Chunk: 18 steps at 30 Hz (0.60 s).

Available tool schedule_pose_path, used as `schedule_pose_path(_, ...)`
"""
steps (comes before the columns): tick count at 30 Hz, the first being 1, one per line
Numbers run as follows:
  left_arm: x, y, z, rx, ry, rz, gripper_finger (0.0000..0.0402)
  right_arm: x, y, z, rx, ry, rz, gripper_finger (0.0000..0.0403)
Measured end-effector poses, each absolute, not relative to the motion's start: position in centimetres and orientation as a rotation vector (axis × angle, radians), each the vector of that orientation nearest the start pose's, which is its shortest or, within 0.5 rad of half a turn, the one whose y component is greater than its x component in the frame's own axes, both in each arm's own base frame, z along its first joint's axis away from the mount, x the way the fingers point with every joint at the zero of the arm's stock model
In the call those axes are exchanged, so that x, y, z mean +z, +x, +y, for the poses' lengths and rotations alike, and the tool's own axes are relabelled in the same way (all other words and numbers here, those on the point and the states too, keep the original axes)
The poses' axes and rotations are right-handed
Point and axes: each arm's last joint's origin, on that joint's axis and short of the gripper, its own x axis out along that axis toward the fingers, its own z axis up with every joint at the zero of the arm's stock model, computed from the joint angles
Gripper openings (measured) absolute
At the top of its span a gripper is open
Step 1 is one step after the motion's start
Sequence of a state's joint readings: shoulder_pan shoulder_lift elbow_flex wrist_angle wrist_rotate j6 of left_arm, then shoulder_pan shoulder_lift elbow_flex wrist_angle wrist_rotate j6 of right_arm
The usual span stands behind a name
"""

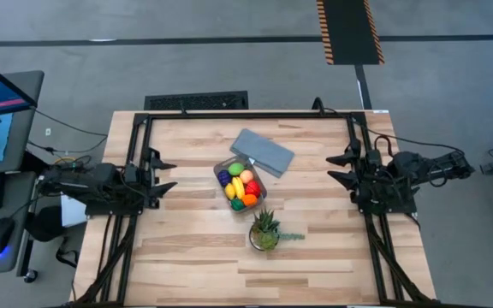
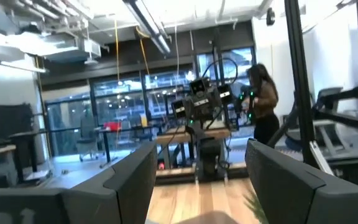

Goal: Pick and placing Produce into tupperware
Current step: Return to Home Position

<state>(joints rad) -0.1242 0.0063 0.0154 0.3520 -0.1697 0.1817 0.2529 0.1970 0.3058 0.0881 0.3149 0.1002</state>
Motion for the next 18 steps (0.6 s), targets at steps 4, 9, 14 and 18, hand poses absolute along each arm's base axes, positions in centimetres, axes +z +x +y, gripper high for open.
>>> schedule_pose_path(4,20.5,8.9,-0.7,0.059,0.164,-0.405,0.0234,26.4,9.0,1.7,-0.022,0.142,-0.227,0.0230)
schedule_pose_path(9,20.9,8.7,-0.8,0.040,0.218,-0.451,0.0234,25.8,9.1,2.0,0.007,0.132,-0.304,0.0230)
schedule_pose_path(14,21.0,8.6,-0.9,0.001,0.226,-0.475,0.0234,23.3,9.3,2.2,0.072,0.153,-0.439,0.0230)
schedule_pose_path(18,21.0,8.6,-0.9,-0.005,0.212,-0.475,0.0234,22.0,9.7,2.1,0.147,0.222,-0.402,0.0230)
